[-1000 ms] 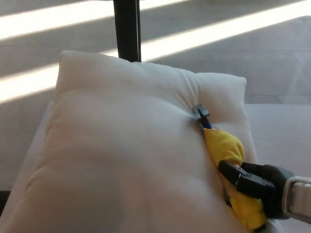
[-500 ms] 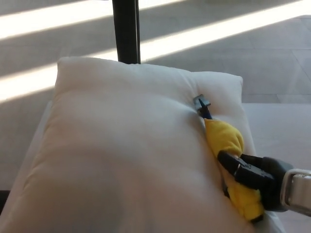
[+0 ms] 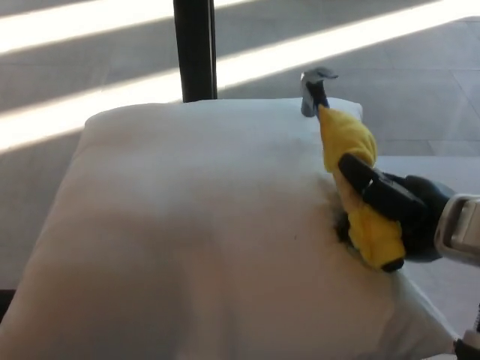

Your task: A hammer is kept on the right hand side and a pillow is kept on the left hand side on the desk infront of the robot and the robot uses its right hand to pick up the hammer and makes a downward swinging motion to hit the pillow

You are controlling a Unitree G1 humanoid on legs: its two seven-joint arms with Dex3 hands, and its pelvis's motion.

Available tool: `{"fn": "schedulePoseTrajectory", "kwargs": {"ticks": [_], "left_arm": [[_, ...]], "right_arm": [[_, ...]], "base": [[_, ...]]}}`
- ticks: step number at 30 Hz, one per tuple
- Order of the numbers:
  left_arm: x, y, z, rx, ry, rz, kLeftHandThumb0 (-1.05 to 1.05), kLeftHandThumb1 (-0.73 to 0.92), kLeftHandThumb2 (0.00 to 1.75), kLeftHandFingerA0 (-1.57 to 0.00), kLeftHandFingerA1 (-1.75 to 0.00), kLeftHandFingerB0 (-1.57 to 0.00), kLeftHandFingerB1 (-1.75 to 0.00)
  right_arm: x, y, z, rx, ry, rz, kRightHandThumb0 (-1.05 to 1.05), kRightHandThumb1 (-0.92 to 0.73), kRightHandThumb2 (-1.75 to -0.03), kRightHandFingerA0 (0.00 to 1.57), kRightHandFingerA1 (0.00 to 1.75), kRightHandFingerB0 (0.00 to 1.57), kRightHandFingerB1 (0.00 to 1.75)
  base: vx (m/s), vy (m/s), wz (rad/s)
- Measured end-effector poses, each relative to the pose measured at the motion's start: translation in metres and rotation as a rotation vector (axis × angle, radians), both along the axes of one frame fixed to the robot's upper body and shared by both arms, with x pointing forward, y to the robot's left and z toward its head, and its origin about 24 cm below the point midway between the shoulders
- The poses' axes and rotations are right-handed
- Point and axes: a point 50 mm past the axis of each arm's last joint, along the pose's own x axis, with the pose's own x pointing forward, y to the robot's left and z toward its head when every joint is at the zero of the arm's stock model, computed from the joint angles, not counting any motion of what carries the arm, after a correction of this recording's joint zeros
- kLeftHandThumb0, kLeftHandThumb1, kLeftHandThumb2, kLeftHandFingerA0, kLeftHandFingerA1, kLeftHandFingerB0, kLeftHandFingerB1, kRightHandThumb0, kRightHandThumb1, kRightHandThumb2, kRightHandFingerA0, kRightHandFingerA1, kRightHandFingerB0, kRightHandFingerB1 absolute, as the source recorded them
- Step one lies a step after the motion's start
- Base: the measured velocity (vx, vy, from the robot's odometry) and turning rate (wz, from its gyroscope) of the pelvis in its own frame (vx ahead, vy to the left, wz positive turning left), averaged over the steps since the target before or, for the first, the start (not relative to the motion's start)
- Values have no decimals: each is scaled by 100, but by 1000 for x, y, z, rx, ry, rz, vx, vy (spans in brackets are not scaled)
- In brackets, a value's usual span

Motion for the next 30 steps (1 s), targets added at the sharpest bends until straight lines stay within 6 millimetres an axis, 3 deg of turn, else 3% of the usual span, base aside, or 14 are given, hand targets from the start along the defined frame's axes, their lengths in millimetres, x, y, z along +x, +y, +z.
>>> {"fn": "schedulePoseTrajectory", "kwargs": {"ticks": [1,5,7,9,12,13,14,15,16,17,22,23,27,30], "left_arm": [[0,0,0,0,0,0,-65,74,62,-65,-57,-52,-47],[-1,0,0,0,4,-2,-65,74,62,-65,-56,-49,-46],[-1,0,0,0,4,-2,-64,73,62,-64,-57,-48,-46],[-1,0,0,0,4,-2,-64,73,62,-65,-57,-51,-47],[-2,0,0,-1,5,1,-64,73,62,-66,-57,-48,-46],[-2,0,0,-1,5,2,-65,60,98,-58,-66,-41,-57],[-2,0,0,-1,6,2,-65,60,98,-58,-66,-41,-57],[-2,0,0,0,8,-1,-64,75,63,-63,-55,-46,-45],[-3,0,0,0,10,-3,-64,58,98,-57,-65,-40,-57],[-3,0,0,0,11,-3,-64,74,62,-63,-55,-48,-45],[-2,0,0,0,7,-4,-64,73,62,-67,-57,-50,-47],[-1,0,0,0,6,-4,-64,74,62,-65,-57,-48,-46],[-1,0,0,0,5,-5,-65,74,62,-66,-54,-49,-45],[-1,0,0,0,5,-5,-66,75,62,-66,-55,-49,-46]], "right_arm": [[1,0,5,12,-11,-3,-37,-77,-93,101,175,63,172],[7,-1,32,60,-70,-4,-35,-76,-97,99,175,65,166],[9,-2,47,78,-105,-3,-34,-74,-103,101,175,70,170],[10,-8,61,93,-141,-15,-34,-74,-101,99,175,60,173],[11,-18,72,107,-166,-42,-35,-77,-99,100,175,61,175],[11,-22,75,111,-170,-53,-34,-76,-100,101,175,60,170],[11,-26,76,117,-173,-65,-34,-76,-100,101,175,60,170],[11,-32,78,122,-174,-81,-32,-74,-105,102,175,61,167],[11,-35,79,124,-173,-89,-31,-72,-106,103,175,64,167],[11,-41,79,123,-171,-104,-31,-73,-103,102,175,64,168],[12,-60,75,86,-149,-160,-29,-78,-96,100,175,62,174],[13,-64,72,78,-139,-171,-28,-77,-103,99,175,63,175],[13,-72,58,34,-103,-206,-21,-78,-106,94,175,55,175],[13,-78,46,-6,-66,-231,-19,-72,-111,93,175,58,175]], "base": [[0,0,0],[0,0,0],[0,0,0],[0,0,0],[0,0,0],[0,0,0],[0,0,0],[0,0,0],[0,0,0],[0,0,0],[0,0,0],[0,0,0],[0,0,0],[0,0,0]]}}
